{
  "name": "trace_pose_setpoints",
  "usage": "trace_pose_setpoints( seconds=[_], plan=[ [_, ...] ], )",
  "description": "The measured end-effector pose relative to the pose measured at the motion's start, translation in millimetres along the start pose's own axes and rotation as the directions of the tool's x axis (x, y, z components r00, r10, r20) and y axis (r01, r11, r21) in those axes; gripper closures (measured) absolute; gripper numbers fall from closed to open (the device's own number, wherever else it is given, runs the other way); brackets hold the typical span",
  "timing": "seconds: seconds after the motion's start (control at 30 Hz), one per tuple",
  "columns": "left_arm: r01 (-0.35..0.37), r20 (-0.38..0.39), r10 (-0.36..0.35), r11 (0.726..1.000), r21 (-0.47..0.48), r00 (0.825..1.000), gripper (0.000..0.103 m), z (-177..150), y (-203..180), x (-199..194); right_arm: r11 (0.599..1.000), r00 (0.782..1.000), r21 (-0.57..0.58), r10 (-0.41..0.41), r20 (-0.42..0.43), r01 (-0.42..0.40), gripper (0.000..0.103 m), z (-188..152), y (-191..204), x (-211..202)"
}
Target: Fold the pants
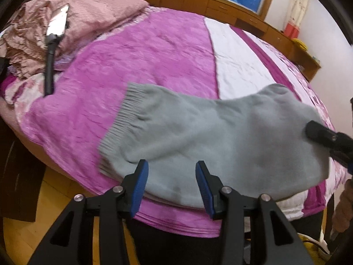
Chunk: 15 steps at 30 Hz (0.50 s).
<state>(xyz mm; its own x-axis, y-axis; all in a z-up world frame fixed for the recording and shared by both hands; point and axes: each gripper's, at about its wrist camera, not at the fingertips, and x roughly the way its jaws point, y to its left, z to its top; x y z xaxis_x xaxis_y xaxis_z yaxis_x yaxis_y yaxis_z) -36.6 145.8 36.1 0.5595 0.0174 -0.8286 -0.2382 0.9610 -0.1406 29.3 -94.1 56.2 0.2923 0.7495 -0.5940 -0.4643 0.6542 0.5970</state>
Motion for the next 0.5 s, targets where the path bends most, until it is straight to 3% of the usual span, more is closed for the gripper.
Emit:
trace_pose_setpoints(
  seconds=[0.5],
  plan=[
    [-0.117,-0.002,0.117,0.99,-0.079,0.993,0.056,21.9,81.8,-1.0,0.98,0.985,-0.127,0.138,-0.105,-0.151,0.1,39.2,82.1,63.4]
  ],
)
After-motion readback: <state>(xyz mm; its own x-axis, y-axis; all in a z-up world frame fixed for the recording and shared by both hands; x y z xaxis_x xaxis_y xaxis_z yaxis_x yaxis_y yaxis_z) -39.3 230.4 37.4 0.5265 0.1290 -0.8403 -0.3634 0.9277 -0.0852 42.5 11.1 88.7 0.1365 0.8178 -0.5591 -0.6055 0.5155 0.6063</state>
